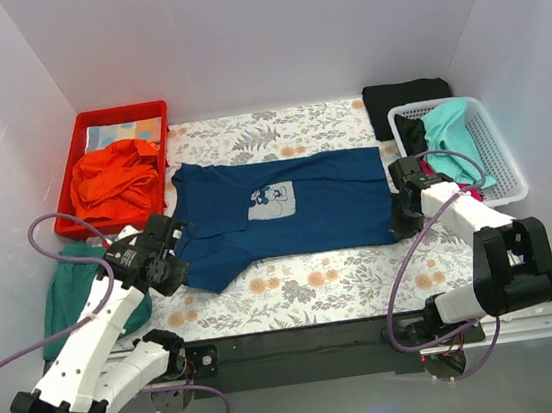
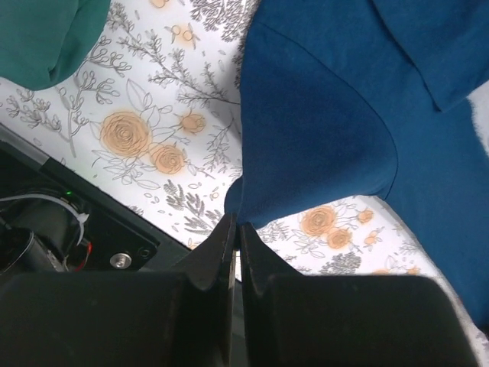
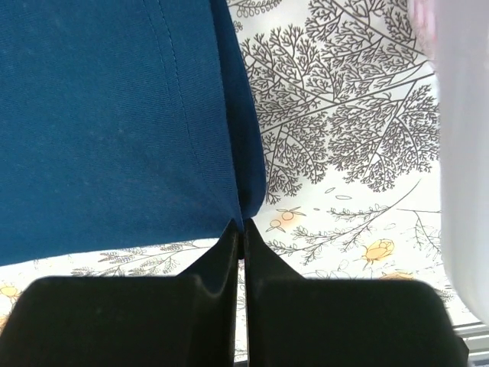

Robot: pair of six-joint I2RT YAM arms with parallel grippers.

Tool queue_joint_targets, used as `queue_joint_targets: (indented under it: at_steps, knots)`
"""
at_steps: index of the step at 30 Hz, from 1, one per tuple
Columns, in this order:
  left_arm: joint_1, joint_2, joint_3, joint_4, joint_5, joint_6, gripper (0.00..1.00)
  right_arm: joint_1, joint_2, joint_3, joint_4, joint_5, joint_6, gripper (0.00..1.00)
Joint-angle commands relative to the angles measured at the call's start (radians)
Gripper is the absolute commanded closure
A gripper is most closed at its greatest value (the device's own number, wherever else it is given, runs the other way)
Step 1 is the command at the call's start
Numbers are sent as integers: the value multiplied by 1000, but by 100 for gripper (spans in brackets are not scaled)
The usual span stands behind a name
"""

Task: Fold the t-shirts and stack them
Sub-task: Grap the side of the flattened tshirt closest away from the robot with both arms, then fold the other side of the tshirt into a rectangle

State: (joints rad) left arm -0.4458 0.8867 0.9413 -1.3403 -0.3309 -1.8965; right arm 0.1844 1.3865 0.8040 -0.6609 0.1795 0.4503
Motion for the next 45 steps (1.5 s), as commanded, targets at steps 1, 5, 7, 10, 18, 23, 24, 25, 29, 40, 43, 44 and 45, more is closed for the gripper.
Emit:
queue_joint_targets:
  at_steps: [1,5,7,10,18,23,24,25,29,40,43,44,45]
  knots:
    - [6,75,31,39,-14,45,100,-3,8,49,-42,-11,19,99]
    - [7,216,105,171,-40,140,100,-5,45,133,-39,-47,7,99]
    - [7,311,149,245,-42,178,100,-3,71,185,-40,-51,2,99]
    - [10,421,212,299,-54,212,100,-5,104,247,-40,-58,-4,99]
    - [146,583,396,378,-134,347,100,-5,230,369,-22,-28,-7,99]
    - [268,670,450,470,-111,464,100,-19,307,432,1,3,4,99]
    - [278,688,473,481,-105,476,100,-26,334,439,7,5,4,99]
    - [294,710,485,493,-100,488,100,-29,347,448,12,8,7,99]
    - [318,802,537,550,-70,525,100,-52,425,494,30,12,14,99]
    - [351,992,706,563,-33,567,100,-91,585,702,32,5,16,99]
    - [354,1006,708,569,-31,570,100,-92,612,731,34,8,14,99]
    - [355,1014,708,573,-28,571,100,-92,629,748,34,5,13,99]
    - [357,1020,715,575,-25,573,100,-95,637,756,30,2,11,99]
